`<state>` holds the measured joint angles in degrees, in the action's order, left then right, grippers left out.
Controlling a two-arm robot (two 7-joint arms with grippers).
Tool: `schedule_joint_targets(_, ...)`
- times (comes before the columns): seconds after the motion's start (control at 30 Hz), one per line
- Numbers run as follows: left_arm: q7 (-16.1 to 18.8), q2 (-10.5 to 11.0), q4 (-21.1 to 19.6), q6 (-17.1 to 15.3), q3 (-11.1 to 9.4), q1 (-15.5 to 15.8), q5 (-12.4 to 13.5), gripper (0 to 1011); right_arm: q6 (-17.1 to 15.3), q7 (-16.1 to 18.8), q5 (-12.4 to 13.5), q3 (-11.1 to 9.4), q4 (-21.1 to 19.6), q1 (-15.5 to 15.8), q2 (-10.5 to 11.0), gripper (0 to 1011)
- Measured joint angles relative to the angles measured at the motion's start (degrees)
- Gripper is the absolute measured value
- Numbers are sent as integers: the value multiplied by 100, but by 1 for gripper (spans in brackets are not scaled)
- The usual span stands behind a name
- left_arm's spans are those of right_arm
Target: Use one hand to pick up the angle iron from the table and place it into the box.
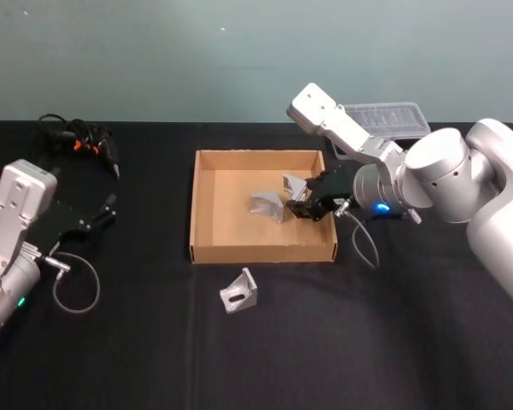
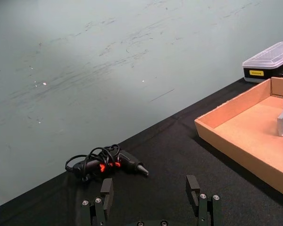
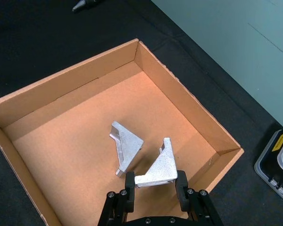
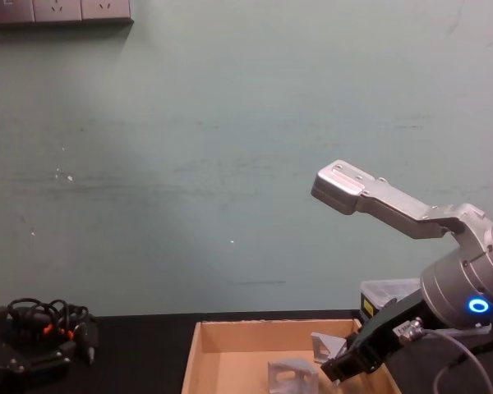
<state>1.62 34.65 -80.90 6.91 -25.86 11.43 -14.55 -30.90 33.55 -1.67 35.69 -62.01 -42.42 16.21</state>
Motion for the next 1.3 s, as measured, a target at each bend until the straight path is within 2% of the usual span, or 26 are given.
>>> schedule_joint_targets(0.07, 0, 0, 0, 0, 0, 0, 0, 1012, -2, 0, 2, -1, -9, 3, 3, 527)
schedule_joint_targets(0.17, 0, 0, 0, 0, 0, 0, 0, 1011, -4, 1, 3, -2, -20, 8, 9, 591)
schedule_joint_targets(0.23, 0, 0, 0, 0, 0, 0, 0, 1011, -5, 1, 4, -2, -25, 11, 11, 672)
schedule_joint_targets(0.33, 0, 0, 0, 0, 0, 0, 0, 1011, -6, 1, 5, -2, -30, 13, 14, 726)
schedule_joint_targets(0.47, 0, 0, 0, 0, 0, 0, 0, 1011, -8, 1, 6, -2, -37, 16, 16, 879)
schedule_joint_targets(0.67, 0, 0, 0, 0, 0, 0, 0, 1011, -12, 2, 8, -1, -43, 19, 19, 1003)
schedule_joint_targets(1.03, 0, 0, 0, 0, 0, 0, 0, 1012, -14, 2, 15, -1, -49, 23, 23, 1003)
schedule_joint_targets(1.3, 0, 0, 0, 0, 0, 0, 0, 1011, 97, 39, 162, -195, -622, 334, 187, 1003)
